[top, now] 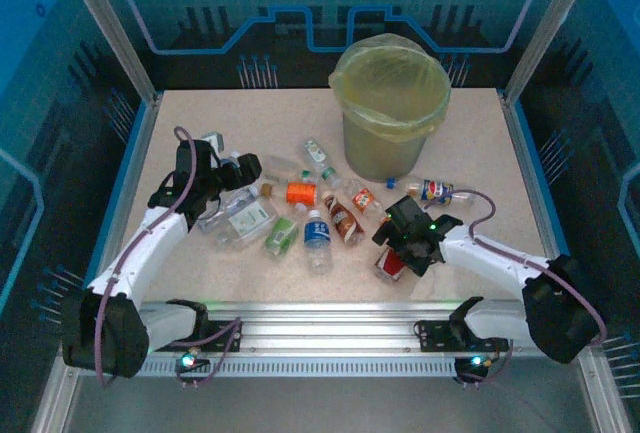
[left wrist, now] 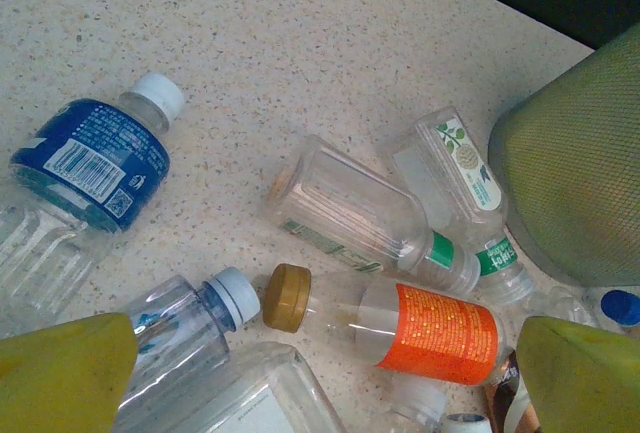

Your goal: Put the plastic bottles in the bin

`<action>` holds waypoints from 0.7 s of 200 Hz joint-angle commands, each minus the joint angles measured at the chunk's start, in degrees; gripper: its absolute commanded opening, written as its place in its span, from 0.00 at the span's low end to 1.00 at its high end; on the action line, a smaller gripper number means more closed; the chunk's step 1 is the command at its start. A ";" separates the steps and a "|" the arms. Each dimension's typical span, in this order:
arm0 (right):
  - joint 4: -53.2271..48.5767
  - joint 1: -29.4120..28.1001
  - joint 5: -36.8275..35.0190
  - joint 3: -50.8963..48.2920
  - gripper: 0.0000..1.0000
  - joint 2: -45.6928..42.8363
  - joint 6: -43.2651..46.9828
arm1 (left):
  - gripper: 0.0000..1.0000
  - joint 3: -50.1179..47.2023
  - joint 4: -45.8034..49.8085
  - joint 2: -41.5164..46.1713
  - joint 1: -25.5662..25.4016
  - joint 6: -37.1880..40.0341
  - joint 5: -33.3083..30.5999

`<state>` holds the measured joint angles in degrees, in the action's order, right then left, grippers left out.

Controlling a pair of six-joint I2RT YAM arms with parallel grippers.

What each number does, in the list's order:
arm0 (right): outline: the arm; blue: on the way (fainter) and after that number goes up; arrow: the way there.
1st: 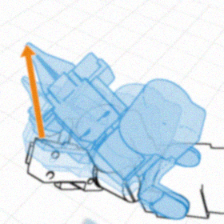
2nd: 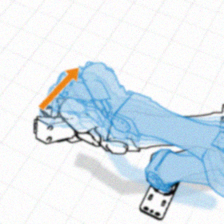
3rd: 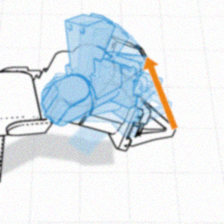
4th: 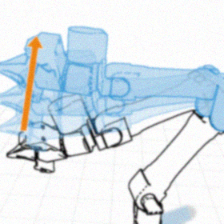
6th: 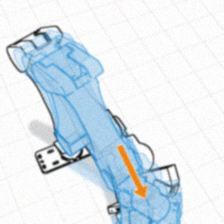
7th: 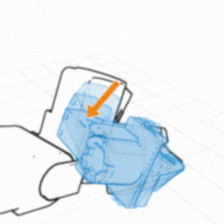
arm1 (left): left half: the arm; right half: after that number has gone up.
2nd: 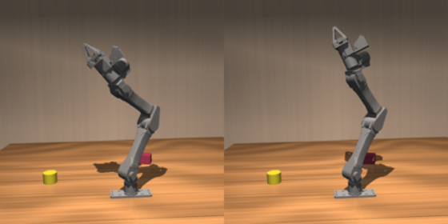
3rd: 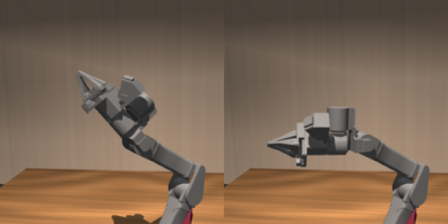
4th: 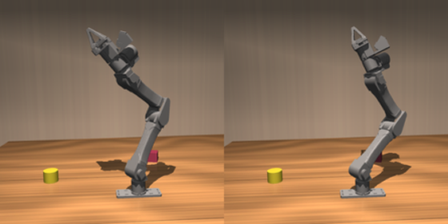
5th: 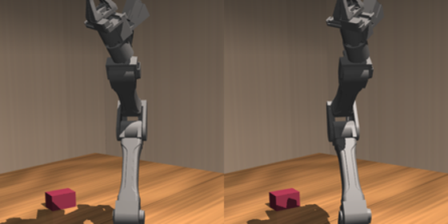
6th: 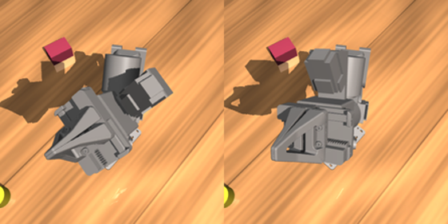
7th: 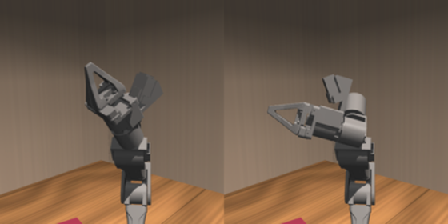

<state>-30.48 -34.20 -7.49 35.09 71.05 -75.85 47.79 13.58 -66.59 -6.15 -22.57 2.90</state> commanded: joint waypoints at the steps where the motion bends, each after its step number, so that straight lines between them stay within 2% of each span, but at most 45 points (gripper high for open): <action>1: -1.43 1.04 -1.35 -0.01 0.96 1.60 1.39 | 0.99 -0.38 -0.66 1.48 0.38 -0.53 0.66; 56: -0.54 1.77 -1.00 0.75 0.91 6.27 3.42 | 0.99 0.00 -0.82 1.81 0.38 -0.64 0.71; 120: -5.11 1.76 -3.12 3.50 0.64 6.39 6.56 | 0.99 -0.34 -0.87 2.93 0.39 -0.59 0.01; 140: -7.05 1.72 -4.82 4.66 0.62 5.00 7.96 | 0.99 -0.63 -1.03 3.40 0.40 -0.63 -0.24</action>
<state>-34.52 -33.04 -8.95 37.56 77.25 -70.17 47.79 13.58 -64.84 -6.15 -22.57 2.85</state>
